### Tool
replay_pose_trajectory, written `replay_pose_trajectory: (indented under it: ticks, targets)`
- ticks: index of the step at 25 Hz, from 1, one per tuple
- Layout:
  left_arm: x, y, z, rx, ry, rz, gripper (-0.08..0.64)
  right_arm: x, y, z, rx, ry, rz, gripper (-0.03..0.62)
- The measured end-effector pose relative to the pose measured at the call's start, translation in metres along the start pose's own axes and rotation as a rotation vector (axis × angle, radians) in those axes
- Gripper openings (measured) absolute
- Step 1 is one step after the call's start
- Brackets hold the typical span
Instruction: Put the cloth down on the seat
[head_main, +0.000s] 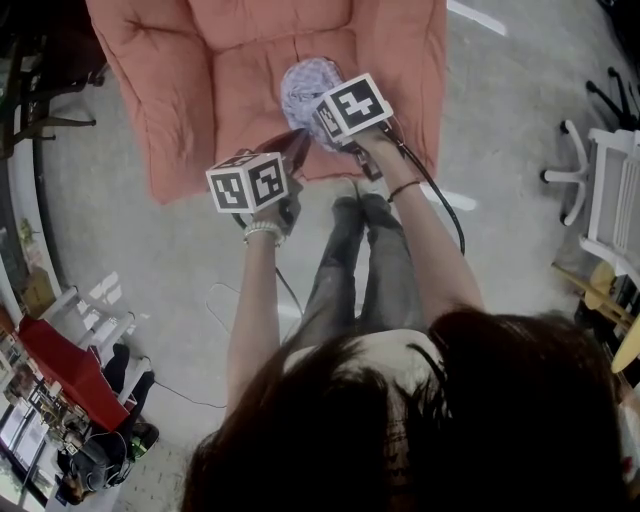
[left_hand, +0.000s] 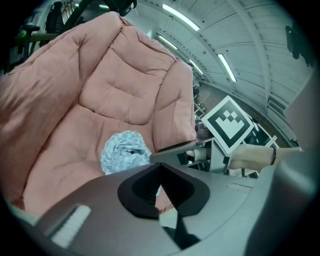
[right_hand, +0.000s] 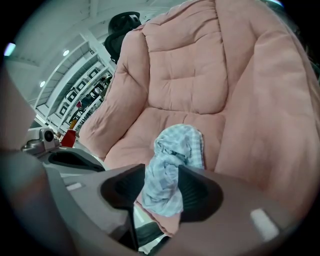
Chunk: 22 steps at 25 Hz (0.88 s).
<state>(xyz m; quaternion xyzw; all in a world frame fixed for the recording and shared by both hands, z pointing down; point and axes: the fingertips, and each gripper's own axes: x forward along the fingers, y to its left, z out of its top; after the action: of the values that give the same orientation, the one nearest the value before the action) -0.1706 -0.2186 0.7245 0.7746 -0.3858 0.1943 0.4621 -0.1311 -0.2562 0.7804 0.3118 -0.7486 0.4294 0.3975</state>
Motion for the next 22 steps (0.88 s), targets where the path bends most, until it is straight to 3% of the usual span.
replay_pose_trajectory:
  ticks: [8, 22]
  targets:
    - [-0.007, -0.009, 0.007, -0.006, -0.012, 0.005, 0.005, -0.016, 0.011, -0.004, 0.061, -0.030, 0.087, 0.194]
    - [-0.053, -0.057, 0.025, -0.014, -0.064, 0.002, 0.005, -0.107, 0.047, 0.016, 0.131, -0.261, 0.154, 0.133]
